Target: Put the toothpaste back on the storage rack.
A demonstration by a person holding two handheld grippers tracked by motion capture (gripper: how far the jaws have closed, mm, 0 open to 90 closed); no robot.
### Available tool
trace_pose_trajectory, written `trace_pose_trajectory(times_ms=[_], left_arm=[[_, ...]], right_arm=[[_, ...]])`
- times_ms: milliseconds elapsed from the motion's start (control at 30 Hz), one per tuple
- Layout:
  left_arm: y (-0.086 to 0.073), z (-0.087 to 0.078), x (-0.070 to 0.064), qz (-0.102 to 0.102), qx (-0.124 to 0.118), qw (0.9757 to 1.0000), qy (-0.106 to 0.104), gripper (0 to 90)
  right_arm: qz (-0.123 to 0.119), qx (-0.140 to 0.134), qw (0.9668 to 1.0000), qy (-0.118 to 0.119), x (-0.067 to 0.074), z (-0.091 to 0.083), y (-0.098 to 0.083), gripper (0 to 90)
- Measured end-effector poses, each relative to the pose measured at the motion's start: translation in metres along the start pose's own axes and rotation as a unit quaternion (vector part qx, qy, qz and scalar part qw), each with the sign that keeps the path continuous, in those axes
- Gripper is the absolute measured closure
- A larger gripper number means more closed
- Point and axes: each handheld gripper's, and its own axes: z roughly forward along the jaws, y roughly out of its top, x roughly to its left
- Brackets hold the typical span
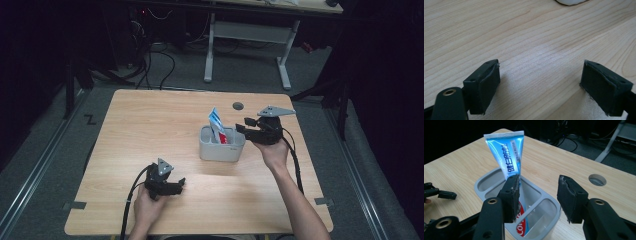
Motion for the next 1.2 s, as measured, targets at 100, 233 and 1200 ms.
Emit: trace_pose_trajectory(times_ms=[100, 233, 1200], left_arm=[[0.000, 0.000, 0.000, 0.000, -0.001, 1.0000, 0.001, 16.2], [0.000, 0.000, 0.000, 0.000, -0.001, 1.0000, 0.001, 16.2], [0.001, 0.001, 0.000, -0.001, 0.001, 1.0000, 0.001, 15.3]], right_arm=[[0.004, -0.004, 1.0000, -0.003, -0.003, -0.006, -0.002, 52.6], [0.013, -0.010, 0.9998, -0.009, -0.008, -0.012, -0.004, 52.6], [0.044, -0.034, 0.9982, -0.024, -0.029, -0.048, -0.024, 52.2]])
